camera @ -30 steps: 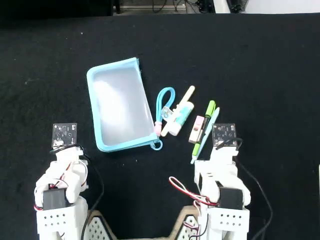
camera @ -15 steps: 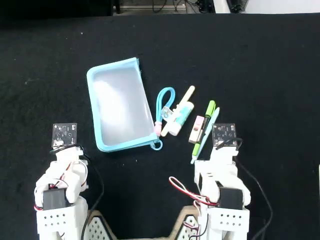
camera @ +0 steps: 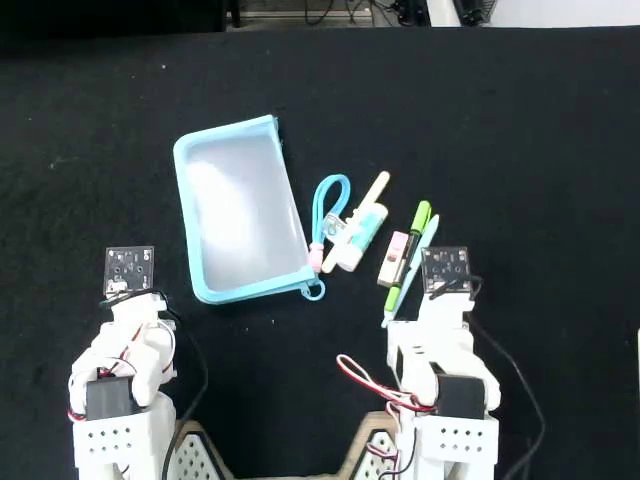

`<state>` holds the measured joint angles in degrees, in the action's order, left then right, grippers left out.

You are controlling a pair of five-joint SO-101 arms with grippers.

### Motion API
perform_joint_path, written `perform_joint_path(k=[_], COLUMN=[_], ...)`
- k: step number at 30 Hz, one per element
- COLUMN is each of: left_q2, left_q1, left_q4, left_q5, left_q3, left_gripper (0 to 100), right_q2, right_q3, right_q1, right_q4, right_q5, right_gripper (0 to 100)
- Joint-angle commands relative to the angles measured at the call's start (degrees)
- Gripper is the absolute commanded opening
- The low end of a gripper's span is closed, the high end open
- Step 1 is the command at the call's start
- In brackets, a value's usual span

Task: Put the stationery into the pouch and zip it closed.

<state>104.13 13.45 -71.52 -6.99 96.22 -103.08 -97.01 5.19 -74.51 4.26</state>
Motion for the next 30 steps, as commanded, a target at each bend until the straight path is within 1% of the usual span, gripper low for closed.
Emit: perform_joint_path(k=[1, 6, 17, 21, 26, 30], left_q2=[0.4, 0.4, 0.4, 0.4, 0.4, 0.4], left_q1=[-0.7, -1.0, -0.9, -0.9, -1.1, -1.0], left_q4=[0.1, 0.1, 0.1, 0.1, 0.1, 0.6], left_q5=[0.0, -0.1, 0.0, 0.0, -0.2, -0.3], left_q3=[1.2, 1.2, 1.2, 1.2, 1.2, 1.2], left_gripper=[3, 3, 3, 3, 3, 3], right_q2=[-5.4, -5.4, -5.4, -5.4, -5.4, -5.4], right_q3=[0.5, 0.5, 0.5, 0.5, 0.5, 0.5], right_q1=[-0.4, -2.0, -2.0, -2.0, -2.0, -2.0], right_q4=[-0.4, -0.4, 0.7, 5.1, 13.7, 17.0], right_q5=[-0.4, -0.8, -0.4, -0.4, -0.4, -0.4], right_gripper=[3.7, 3.6, 3.9, 3.9, 3.9, 3.9])
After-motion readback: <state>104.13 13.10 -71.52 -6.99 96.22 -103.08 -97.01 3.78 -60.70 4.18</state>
